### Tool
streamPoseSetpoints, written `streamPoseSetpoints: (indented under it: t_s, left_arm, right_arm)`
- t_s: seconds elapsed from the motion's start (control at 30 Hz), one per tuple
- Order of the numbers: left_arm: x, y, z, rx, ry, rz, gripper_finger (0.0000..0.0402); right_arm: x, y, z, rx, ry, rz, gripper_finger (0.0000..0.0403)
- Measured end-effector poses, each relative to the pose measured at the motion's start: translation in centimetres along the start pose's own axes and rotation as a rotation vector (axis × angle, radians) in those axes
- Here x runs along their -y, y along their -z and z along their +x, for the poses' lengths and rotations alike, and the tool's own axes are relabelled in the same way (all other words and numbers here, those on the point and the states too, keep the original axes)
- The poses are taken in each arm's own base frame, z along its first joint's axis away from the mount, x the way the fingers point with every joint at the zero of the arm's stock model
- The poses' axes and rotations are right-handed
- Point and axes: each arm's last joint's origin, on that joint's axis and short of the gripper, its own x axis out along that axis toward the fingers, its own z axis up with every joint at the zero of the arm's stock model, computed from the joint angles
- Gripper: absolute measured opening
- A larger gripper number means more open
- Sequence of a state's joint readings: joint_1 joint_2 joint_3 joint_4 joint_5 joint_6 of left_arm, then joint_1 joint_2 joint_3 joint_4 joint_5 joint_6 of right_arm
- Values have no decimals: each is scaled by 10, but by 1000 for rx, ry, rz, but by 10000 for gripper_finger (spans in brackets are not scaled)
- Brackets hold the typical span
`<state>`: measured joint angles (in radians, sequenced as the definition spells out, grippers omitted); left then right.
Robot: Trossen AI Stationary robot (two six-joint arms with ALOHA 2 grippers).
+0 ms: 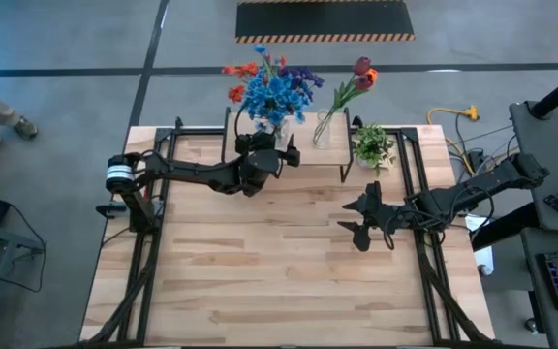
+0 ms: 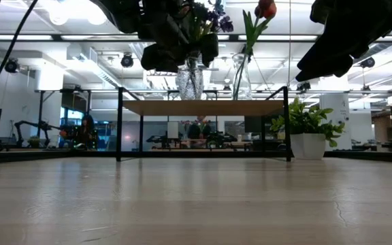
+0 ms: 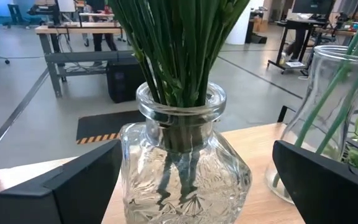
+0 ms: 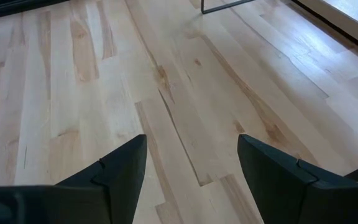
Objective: Pick and place flowers into a vace then onto a shelf
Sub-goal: Return to Home Position
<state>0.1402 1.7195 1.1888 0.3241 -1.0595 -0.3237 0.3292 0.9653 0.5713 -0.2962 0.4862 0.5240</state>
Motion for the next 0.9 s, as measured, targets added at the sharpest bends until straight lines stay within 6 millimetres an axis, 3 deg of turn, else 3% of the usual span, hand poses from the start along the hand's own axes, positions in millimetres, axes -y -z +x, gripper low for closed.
streamPoseSetpoints:
  t_s: [0.9]
  left_arm:
    - [0,5,-8,-15,-31,56,398]
  right_arm:
    - [0,0,0,1,-1,1,242]
